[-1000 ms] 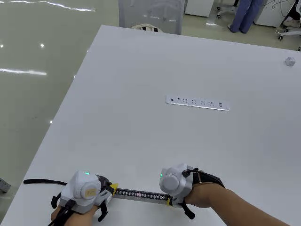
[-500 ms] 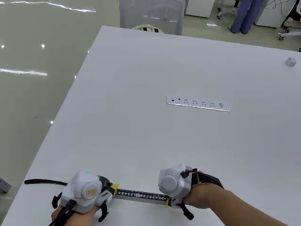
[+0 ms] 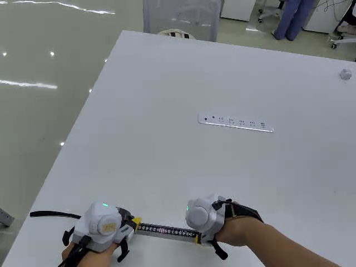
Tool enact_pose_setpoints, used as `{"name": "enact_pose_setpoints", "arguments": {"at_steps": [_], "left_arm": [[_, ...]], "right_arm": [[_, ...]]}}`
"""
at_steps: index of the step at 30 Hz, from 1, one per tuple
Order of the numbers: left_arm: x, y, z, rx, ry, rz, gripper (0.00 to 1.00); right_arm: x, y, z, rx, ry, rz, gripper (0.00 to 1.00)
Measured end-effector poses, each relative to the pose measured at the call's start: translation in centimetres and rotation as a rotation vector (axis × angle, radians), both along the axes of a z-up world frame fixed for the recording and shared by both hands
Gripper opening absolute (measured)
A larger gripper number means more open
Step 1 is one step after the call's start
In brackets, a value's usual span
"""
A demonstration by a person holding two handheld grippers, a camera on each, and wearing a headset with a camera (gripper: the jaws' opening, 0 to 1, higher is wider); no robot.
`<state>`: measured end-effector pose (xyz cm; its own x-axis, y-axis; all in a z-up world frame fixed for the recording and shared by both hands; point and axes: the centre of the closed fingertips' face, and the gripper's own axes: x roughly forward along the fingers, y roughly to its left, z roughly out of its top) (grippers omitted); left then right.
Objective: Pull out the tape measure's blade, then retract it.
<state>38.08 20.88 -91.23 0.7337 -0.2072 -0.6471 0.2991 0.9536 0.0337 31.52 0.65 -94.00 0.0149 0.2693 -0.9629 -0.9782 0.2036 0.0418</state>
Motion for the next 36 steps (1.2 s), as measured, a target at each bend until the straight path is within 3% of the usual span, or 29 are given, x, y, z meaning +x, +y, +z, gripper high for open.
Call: {"name": "enact_pose_setpoints", "arguments": {"at_steps": [36], "left_arm": [[-0.1,0.0,0.1,-0.002,-0.006,-0.005,0.69]], "right_arm": [[0.3,1.5,0.1,0.022,-0.016,0.004,0.14]]}}
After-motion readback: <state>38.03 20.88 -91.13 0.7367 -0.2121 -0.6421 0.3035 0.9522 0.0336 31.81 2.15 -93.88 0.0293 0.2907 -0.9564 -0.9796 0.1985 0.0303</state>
